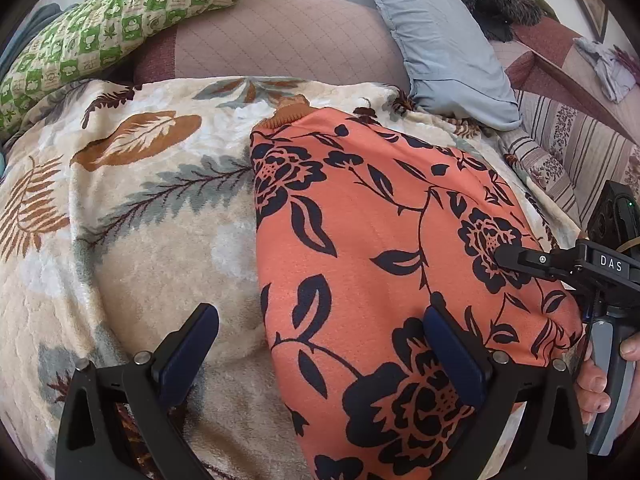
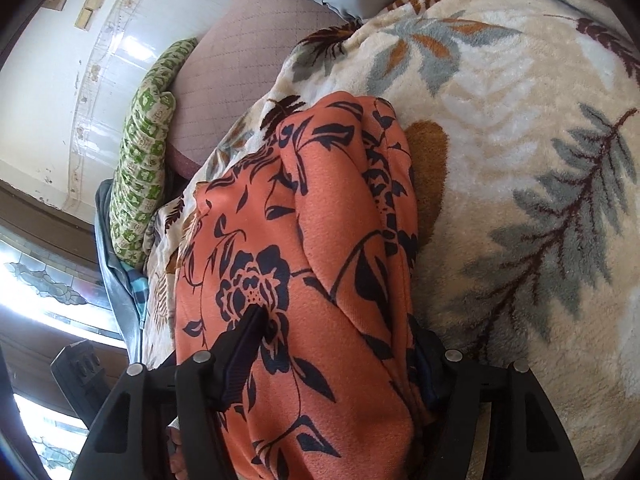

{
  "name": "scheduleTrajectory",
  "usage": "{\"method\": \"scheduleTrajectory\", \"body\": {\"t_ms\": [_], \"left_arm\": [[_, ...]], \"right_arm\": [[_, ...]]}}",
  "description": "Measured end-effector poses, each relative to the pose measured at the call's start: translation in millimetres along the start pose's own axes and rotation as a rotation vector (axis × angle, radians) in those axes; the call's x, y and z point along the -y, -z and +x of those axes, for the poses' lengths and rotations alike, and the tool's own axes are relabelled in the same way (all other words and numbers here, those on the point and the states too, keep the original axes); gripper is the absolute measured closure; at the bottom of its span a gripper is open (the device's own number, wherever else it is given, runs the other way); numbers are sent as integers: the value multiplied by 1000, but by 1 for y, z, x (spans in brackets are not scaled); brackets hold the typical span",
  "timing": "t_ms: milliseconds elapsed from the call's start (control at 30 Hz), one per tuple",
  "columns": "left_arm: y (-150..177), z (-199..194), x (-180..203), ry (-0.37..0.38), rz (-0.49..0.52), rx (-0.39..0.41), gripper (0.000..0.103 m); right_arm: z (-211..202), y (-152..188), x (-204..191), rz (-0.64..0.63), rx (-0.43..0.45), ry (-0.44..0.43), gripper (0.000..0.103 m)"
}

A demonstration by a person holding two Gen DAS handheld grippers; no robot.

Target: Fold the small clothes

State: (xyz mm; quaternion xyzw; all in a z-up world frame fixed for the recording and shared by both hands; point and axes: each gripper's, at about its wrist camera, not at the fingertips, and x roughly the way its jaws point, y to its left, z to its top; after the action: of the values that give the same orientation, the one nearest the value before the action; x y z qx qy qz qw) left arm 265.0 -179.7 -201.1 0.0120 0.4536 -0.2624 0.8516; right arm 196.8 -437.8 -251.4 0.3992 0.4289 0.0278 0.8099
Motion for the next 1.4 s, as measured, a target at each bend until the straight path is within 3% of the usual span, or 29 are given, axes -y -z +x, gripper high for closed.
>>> {"method": "scheduleTrajectory", "body": {"t_ms": [200, 333, 667, 967, 1200, 1400], "left_arm": [[0, 1, 1, 16, 1, 2, 1], [1, 3, 3, 80, 4, -6, 22], [2, 2, 5, 67, 17, 12, 24], [1, -2, 3, 67, 14, 31, 38], [0, -16, 4, 67, 16, 59, 55], [0, -39, 10, 60, 29, 87, 62]], "right_arm": [[-2, 2, -11, -50, 26, 22, 40], [2, 5, -18, -100, 21, 63, 41], [6, 5, -11, -71, 3, 68, 42], [5, 8, -26, -148, 40, 130, 42], [-9, 22, -59, -292, 134, 150, 42], [-27, 28, -69, -299, 196, 69, 51]]}}
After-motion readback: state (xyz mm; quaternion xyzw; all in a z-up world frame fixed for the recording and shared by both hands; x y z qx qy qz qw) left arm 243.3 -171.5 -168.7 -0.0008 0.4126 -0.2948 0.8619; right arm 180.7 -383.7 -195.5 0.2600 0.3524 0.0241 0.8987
